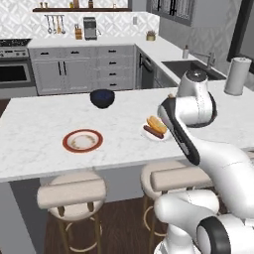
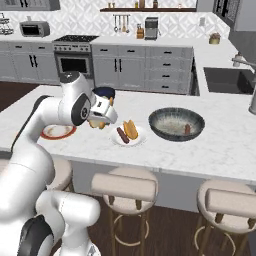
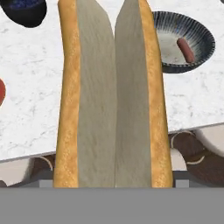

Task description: Place one bun and one sausage from the bowl on each plate.

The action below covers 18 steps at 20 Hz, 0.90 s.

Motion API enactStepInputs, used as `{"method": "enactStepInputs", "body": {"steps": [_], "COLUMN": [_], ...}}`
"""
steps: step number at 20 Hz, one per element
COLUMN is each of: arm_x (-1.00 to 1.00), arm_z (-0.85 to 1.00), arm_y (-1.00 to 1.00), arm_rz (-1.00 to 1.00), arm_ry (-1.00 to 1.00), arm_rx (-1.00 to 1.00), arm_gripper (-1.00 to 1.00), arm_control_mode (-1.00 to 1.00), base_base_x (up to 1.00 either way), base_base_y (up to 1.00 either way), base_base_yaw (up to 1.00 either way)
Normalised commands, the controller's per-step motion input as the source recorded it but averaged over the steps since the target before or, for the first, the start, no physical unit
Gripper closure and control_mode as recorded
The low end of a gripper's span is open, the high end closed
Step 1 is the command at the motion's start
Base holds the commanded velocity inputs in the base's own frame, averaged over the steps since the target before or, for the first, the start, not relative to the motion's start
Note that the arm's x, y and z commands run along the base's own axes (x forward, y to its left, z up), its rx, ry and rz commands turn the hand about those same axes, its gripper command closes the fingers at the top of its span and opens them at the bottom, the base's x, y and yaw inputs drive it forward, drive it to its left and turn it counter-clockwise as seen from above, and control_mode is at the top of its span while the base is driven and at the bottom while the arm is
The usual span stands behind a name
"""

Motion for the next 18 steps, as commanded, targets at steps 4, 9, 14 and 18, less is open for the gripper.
{"method": "enactStepInputs", "body": {"steps": [4,9,14,18], "arm_x": [0.0,0.0,0.73,0.8], "arm_z": [0.0,0.0,-0.22,-0.73], "arm_y": [0.0,0.0,0.93,0.07], "arm_rz": [0.0,0.0,-0.04,0.0], "arm_ry": [0.0,0.0,0.05,0.23], "arm_rx": [0.0,0.0,0.04,0.16], "arm_gripper": [1.0,1.0,1.0,1.0], "arm_control_mode": [1.0,1.0,-1.0,-1.0], "base_base_x": [0.12,0.29,0.0,0.0], "base_base_y": [1.0,1.0,0.0,0.0], "base_base_yaw": [-0.04,-0.05,0.0,0.0]}}
